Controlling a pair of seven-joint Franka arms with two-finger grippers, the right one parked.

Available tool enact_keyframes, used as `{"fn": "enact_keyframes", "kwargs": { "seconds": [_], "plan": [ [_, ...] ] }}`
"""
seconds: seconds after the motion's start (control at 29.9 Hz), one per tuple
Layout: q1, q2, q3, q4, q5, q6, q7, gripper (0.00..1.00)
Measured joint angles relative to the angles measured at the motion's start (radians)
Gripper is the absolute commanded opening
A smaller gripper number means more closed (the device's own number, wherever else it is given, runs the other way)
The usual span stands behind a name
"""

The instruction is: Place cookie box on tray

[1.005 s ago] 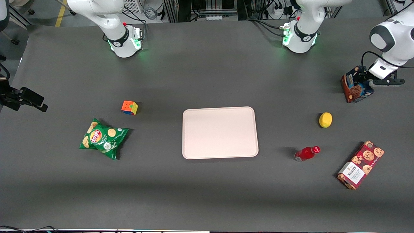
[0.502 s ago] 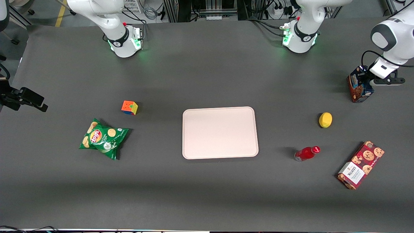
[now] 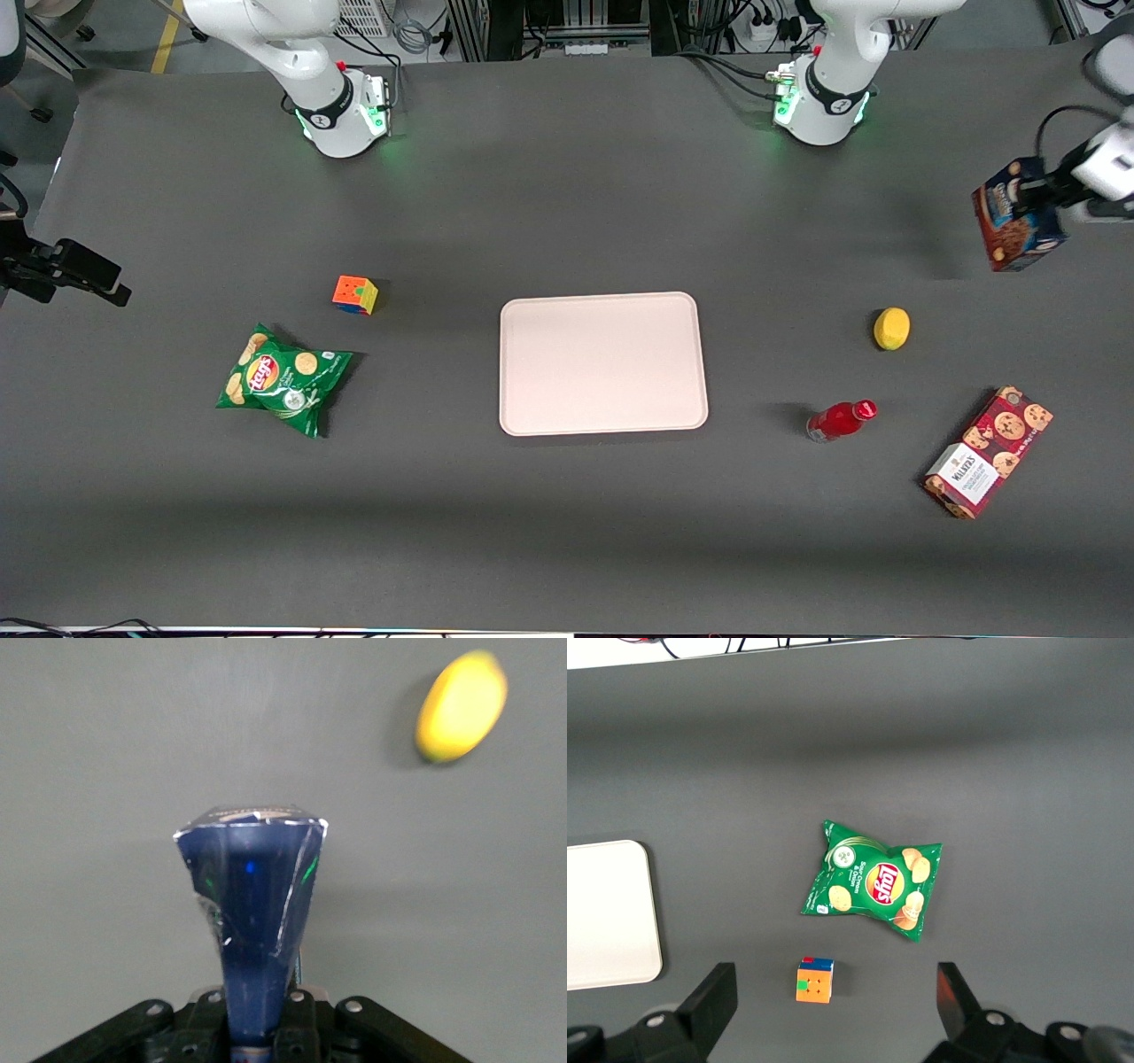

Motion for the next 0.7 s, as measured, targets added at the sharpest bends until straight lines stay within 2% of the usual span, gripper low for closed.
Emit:
{"fn": "enact_keyframes", "kwargs": {
  "seconds": [0.2, 0.37, 0.7],
  "plan": [
    [-0.002, 0.001, -0.11, 0.183, -0.013, -0.19, -0.095, 0.0],
    [-0.005, 0.007, -0.242, 0.283, -0.024, -0.298, -0.236, 0.0],
    [-0.011, 0.065, -0.569, 0.406, -0.139, -0.379, -0.584, 0.0]
  ]
}}
